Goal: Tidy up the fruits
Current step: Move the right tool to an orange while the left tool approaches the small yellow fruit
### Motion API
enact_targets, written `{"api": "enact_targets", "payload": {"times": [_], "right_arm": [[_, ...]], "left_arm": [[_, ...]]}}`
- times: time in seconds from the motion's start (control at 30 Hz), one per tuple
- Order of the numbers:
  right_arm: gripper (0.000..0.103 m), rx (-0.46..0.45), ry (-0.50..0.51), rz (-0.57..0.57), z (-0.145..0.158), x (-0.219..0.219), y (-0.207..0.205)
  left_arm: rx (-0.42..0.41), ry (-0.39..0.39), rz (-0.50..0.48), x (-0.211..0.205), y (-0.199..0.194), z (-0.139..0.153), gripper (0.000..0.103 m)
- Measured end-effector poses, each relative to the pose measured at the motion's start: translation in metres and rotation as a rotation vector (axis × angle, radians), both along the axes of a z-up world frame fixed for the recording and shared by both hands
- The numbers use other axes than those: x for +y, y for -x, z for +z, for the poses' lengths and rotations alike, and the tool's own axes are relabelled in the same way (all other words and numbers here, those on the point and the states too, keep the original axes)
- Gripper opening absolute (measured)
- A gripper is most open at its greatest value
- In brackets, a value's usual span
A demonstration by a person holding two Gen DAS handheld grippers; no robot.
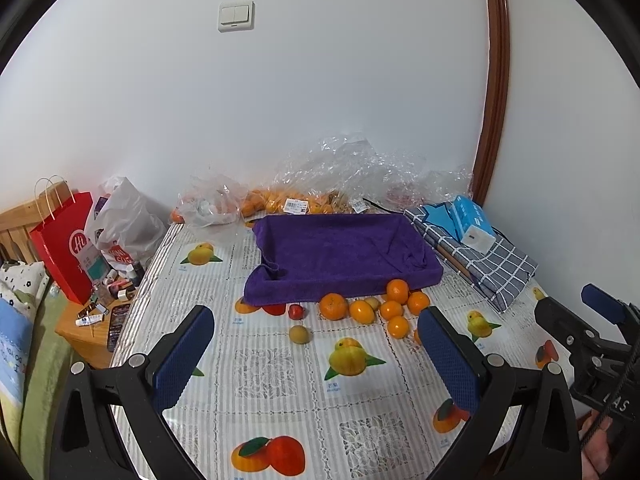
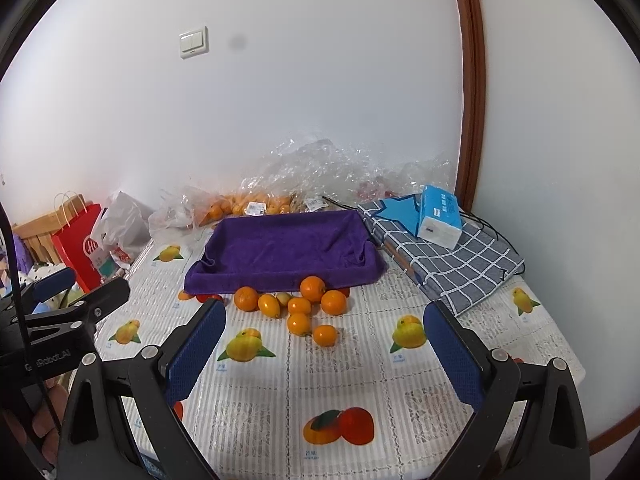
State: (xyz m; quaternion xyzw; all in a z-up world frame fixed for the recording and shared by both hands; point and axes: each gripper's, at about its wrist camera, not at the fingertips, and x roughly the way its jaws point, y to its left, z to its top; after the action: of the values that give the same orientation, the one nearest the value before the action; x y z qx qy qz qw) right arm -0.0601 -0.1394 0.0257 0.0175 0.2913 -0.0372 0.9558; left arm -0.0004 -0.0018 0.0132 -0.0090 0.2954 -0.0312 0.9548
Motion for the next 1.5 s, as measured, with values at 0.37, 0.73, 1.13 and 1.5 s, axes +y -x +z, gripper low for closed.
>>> {"api": "enact_targets", "payload": {"times": [0.37, 0.73, 1.13, 1.5], "right_arm": [[0.098, 0.013, -0.044, 0.010, -0.016, -0.013, -0.034], [0.098, 0.092, -0.053, -0.032, -0.068, -0.036, -0.087], [0.080, 0.272, 0.011, -0.006, -0.148, -0.039, -0.132], [0.080, 0.258, -0.017, 0.025, -0.170, -0.035, -0.147]], "left_arm": [[0.023, -0.031, 0.006, 0.008, -0.029, -0.016, 0.103], [0.078, 0.007, 0.003, 0.028, -0.074, -0.068, 0.101], [0.181, 0.080, 0.024, 0.064, -0.128, -0.128, 0.097], [0.168, 0.162, 0.006, 0.087, -0.158, -0.152, 0.095]]}}
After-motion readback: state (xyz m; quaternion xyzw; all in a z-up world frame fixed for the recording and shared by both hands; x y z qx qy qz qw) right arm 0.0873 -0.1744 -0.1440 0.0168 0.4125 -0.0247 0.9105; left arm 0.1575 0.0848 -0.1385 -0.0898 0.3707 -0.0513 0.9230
